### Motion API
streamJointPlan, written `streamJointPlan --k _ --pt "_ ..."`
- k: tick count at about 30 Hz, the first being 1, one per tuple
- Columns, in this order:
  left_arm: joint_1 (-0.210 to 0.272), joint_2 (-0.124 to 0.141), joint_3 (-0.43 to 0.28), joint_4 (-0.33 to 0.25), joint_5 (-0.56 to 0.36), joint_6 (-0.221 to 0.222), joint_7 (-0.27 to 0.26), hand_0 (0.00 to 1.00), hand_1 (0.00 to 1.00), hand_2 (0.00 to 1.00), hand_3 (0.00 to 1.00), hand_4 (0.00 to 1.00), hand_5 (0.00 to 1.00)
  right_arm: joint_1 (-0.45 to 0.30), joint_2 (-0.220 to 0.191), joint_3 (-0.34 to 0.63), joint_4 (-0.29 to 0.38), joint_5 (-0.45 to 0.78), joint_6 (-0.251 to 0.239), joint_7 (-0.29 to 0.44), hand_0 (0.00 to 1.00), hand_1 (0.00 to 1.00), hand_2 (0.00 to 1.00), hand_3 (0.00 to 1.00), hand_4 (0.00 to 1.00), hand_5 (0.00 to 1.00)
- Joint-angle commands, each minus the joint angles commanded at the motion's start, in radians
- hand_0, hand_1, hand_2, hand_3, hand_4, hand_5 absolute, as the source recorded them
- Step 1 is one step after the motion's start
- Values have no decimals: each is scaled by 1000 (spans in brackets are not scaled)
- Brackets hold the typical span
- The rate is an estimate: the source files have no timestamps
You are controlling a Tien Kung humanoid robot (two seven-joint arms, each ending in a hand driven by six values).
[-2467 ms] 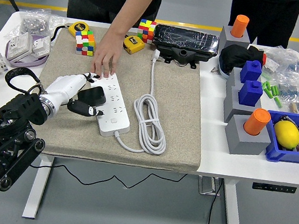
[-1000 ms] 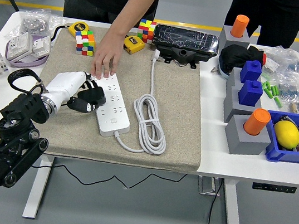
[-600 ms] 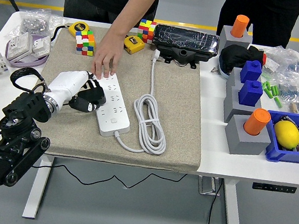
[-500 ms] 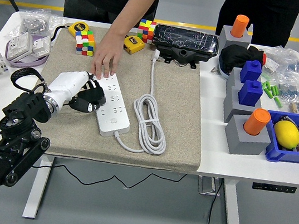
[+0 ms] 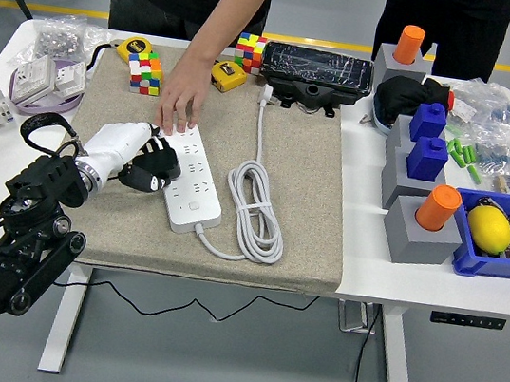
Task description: Pick up the plug,place it near the board,insert it into the board,press the button
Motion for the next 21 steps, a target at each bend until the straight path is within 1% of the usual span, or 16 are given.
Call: streamJointPlan --k 5,6,11,12,17,18,21 --pt "-1 0 1 -3 0 -9 2 347 517 553 570 807 130 1 0 0 0 1 0 0 778 718 718 747 998 935" --pt "-1 0 2 -3 0 -12 3 266 282 383 541 766 74 0 0 1 0 1 0 0 777 718 717 748 998 935" --pt "-5 0 3 -5 0 -34 6 266 282 383 541 766 74 0 0 1 0 1 -1 2 777 718 717 748 998 935" --pt "-5 -1 3 -5 0 -37 8 247 151 268 520 753 68 0 0 1 0 1 -1 2 777 717 717 747 998 934" --pt "-6 1 6 -9 0 -48 9 247 151 268 520 753 68 -4 1 5 0 -1 0 1 777 717 717 747 998 934" --pt "-7 1 6 -10 0 -46 8 241 107 243 500 721 47 -4 1 6 0 -2 1 -1 777 717 717 747 998 934" --pt "-12 2 3 -12 0 -39 6 241 107 243 500 721 47 -5 1 8 0 -3 2 -1 777 717 717 747 998 934"
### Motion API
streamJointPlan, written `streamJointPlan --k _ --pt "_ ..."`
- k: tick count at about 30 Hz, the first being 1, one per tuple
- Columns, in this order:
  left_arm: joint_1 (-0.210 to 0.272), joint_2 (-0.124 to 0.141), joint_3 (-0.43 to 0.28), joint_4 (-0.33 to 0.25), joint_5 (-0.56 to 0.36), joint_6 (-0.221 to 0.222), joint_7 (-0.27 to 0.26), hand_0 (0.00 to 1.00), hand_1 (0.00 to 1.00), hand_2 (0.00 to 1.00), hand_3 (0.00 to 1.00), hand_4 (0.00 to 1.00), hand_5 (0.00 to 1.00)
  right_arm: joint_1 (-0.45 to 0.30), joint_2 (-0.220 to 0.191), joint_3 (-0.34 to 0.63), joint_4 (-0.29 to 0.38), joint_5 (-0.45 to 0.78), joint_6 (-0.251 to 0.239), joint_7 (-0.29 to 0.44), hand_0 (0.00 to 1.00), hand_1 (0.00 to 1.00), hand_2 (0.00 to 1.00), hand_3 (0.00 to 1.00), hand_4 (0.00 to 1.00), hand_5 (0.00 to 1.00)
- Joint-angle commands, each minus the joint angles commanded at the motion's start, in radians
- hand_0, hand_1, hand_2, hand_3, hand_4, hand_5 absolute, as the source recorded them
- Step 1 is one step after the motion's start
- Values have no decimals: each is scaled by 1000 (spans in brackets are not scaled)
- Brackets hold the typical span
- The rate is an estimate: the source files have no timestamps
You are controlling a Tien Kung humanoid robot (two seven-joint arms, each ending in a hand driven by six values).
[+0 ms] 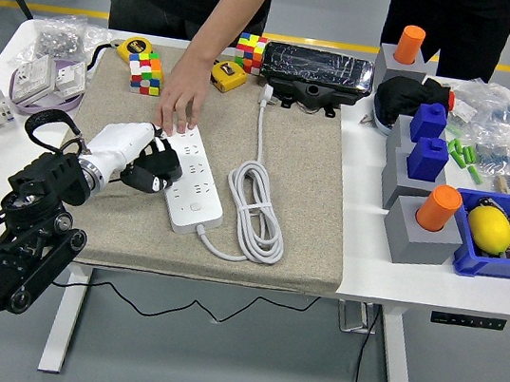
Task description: Pick up the plug,place it near the board,insert it into the board,press the button
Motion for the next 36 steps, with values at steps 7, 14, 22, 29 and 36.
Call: streamJointPlan --k 7,14,22,29,36 --pt "-10 5 -2 -1 0 1 -2 240 98 230 504 710 15 1 1 4 0 -2 1 1 777 717 717 747 998 933" --pt "-23 16 3 -5 0 -9 -6 241 94 228 501 703 4 2 1 11 0 -7 1 0 777 718 717 747 998 932" --pt "-46 52 -11 -98 0 -50 -9 243 90 229 497 700 16 7 0 18 0 -9 1 0 778 718 717 747 998 933" --pt "-58 74 -90 -279 0 -63 -11 243 90 231 499 702 18 5 3 22 0 -10 2 0 779 718 717 747 998 933" --pt "-55 90 -139 -305 0 -71 -13 243 93 230 499 702 21 6 2 23 0 -15 0 0 779 718 717 747 998 933"
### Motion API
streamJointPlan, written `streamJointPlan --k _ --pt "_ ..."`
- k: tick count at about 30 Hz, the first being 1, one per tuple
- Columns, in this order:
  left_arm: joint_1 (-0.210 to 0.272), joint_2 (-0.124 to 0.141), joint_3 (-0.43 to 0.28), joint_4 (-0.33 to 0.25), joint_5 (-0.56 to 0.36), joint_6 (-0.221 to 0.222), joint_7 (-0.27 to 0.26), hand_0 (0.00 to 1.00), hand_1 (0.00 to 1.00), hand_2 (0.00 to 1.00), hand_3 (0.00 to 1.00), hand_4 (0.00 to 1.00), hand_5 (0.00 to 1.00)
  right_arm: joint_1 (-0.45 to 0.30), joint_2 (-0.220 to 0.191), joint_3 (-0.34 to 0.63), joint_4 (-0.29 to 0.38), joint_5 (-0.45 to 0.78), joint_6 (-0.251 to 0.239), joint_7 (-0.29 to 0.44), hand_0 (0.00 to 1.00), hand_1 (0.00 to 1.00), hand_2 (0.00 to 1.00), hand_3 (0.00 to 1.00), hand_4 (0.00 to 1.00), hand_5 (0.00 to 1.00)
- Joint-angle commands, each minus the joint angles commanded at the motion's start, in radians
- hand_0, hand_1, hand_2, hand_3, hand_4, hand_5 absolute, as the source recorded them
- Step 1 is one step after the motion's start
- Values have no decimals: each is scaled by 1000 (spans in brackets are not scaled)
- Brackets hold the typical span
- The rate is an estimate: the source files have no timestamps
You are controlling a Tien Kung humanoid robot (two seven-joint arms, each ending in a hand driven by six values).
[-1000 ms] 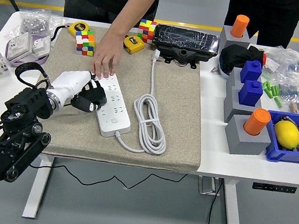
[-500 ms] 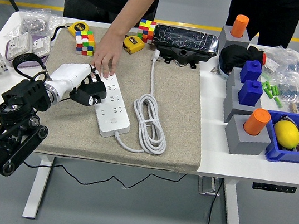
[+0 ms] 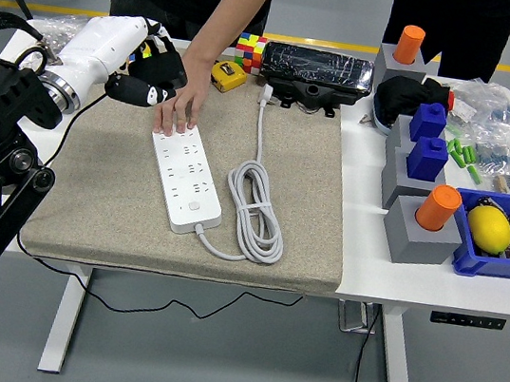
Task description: Pick up the plug,place it near the board,insert it into the board,press the button
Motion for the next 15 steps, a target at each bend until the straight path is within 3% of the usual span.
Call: streamJointPlan --k 5,9,15 --pt "28 -7 -9 68 0 15 -11 247 100 232 502 700 24 -2 1 0 0 -4 0 0 778 718 717 747 998 933" --pt "71 -11 6 164 0 50 -37 258 116 242 501 699 25 -5 2 -3 0 1 1 -4 779 718 717 747 998 933" --pt "110 -16 31 206 -12 51 -45 265 139 247 501 697 32 -7 0 -2 0 2 0 -7 778 718 717 748 998 934"
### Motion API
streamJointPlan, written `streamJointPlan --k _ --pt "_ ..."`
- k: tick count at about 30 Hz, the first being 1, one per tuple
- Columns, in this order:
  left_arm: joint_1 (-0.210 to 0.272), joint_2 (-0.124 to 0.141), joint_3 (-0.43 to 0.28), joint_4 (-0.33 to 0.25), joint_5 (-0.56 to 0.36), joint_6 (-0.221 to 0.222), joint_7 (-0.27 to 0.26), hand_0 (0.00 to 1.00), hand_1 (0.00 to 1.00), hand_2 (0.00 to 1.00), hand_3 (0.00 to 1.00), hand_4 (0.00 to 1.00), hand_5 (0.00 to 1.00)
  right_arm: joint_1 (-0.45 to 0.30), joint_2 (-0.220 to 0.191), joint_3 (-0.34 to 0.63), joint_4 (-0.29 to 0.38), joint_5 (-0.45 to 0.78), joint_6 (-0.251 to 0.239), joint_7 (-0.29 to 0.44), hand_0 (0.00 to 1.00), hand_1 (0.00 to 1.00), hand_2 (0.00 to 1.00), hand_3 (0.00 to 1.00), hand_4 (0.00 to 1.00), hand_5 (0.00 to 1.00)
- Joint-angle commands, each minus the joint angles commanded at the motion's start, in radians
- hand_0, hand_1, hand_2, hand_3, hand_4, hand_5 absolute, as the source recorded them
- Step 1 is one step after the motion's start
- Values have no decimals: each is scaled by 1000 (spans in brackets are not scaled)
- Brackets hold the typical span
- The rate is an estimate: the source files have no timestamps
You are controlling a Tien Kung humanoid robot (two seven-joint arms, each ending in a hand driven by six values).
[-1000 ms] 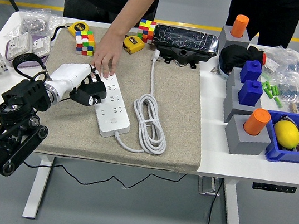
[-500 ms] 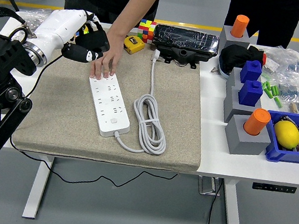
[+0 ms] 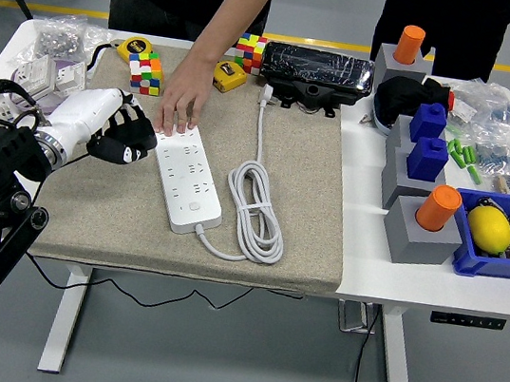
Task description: Pick up the plug,place it near the board,insert it into the board,press the button
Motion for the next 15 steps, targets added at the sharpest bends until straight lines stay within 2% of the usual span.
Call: streamJointPlan --k 7,15 --pt "11 -2 23 30 2 1 -3 268 150 256 501 700 39 4 4 -2 0 0 1 5 779 718 717 748 998 933" --pt "-1 -4 32 85 12 13 -19 278 171 268 502 700 41 6 0 0 0 1 0 0 779 718 717 748 998 934"
